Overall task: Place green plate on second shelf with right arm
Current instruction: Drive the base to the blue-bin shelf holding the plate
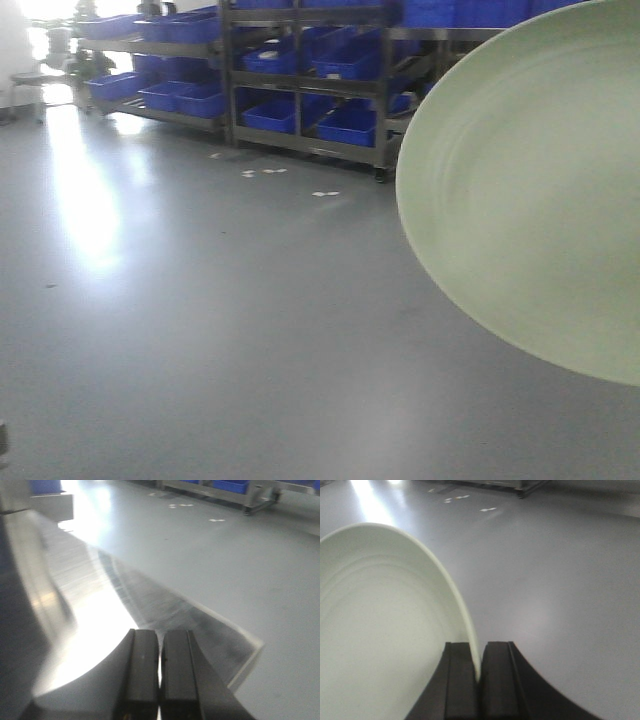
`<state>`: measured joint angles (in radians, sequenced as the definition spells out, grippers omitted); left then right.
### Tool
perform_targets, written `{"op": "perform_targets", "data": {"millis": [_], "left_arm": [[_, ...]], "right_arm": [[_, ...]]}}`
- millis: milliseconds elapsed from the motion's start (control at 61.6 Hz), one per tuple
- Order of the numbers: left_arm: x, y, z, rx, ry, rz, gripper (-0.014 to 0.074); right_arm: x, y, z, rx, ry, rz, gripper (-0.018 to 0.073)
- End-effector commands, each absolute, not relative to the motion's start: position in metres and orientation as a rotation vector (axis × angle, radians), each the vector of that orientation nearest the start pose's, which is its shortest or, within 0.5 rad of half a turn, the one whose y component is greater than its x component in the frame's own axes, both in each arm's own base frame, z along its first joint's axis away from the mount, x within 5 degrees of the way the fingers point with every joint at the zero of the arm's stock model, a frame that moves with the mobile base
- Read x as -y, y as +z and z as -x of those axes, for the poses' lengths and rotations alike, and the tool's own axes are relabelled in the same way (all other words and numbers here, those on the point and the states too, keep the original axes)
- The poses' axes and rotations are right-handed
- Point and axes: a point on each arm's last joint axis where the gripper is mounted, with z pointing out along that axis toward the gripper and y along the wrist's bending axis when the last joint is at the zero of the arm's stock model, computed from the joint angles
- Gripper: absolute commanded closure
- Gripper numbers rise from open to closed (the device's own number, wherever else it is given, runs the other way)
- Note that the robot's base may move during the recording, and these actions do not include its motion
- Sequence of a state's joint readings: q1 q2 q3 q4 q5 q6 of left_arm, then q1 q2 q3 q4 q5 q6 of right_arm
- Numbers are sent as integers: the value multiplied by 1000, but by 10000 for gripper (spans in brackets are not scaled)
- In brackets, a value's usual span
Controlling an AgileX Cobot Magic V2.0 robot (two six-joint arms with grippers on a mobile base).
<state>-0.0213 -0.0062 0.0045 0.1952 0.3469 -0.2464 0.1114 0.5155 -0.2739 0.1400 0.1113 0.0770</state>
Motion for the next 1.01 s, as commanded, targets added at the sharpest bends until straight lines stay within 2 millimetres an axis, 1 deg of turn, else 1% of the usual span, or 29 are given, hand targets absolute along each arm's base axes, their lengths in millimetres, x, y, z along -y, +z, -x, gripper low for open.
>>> {"op": "perform_targets", "data": {"millis": [0, 990], "left_arm": [[-4, 178, -54, -1765, -10, 64, 472], [-4, 178, -54, -1765, -10, 64, 472]], "right_arm": [[-12, 275, -114, -1701, 246, -97, 503], [-12, 275, -114, -1701, 246, -97, 503]]}}
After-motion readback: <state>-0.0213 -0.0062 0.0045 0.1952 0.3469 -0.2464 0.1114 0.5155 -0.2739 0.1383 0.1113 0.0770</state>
